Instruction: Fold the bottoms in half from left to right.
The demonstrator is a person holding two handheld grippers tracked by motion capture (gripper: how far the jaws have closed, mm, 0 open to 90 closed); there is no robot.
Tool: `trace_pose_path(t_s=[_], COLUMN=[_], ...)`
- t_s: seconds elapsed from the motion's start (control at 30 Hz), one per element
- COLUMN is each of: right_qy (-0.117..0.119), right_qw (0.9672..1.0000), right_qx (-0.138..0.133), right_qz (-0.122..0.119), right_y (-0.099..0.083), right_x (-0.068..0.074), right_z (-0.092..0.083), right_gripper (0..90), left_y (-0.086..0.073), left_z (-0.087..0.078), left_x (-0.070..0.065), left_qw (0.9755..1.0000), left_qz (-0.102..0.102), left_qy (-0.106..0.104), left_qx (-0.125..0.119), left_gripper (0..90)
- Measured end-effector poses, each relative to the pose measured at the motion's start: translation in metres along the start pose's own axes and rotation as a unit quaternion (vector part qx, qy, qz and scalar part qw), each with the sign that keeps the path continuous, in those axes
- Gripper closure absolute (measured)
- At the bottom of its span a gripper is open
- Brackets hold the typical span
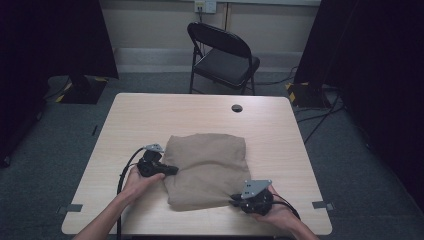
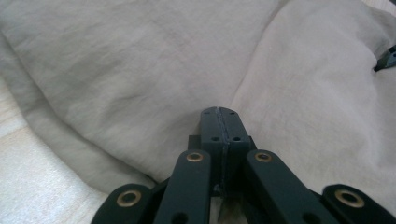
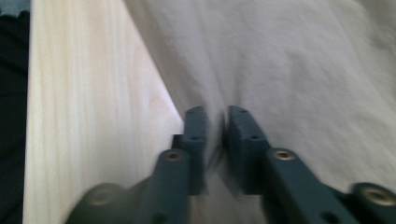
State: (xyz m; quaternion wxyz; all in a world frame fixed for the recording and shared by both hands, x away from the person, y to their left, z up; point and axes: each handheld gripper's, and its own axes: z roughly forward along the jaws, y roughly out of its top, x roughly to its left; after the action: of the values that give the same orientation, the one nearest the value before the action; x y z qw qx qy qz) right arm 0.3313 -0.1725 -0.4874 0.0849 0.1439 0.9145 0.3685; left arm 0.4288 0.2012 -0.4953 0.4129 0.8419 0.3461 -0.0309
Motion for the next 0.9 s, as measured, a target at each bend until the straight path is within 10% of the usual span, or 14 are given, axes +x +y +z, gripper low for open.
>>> trace_pose_path(t_s=[0.4, 0.67, 0.9], right_qy=[0.077, 0.115, 0.087], right_qw=[0.9956, 0.9919, 0.9928], right_qx=[-0.007, -0.027, -0.064], right_qz=[0.053, 0.045, 0.051], right_y=[0.015, 0.024, 0.041], right_x=[-0.002, 0.002, -0.013], right_z=[-0.008, -0.021, -0.040], right_gripper=[87.4, 87.6, 87.9], left_y=[0.017, 0.016, 0.014], left_z=[0.000, 0.020, 0.024], left_x=[-0.031, -0.034, -0.030], left_qw=[0.9964, 0.9971, 0.9973], left_qz=[0.039, 0.055, 0.047], left_qy=[-0.051, -0.052, -0.053], left_qx=[-0.055, 0.006, 0.015], left_gripper=[81.3, 79.0, 77.8])
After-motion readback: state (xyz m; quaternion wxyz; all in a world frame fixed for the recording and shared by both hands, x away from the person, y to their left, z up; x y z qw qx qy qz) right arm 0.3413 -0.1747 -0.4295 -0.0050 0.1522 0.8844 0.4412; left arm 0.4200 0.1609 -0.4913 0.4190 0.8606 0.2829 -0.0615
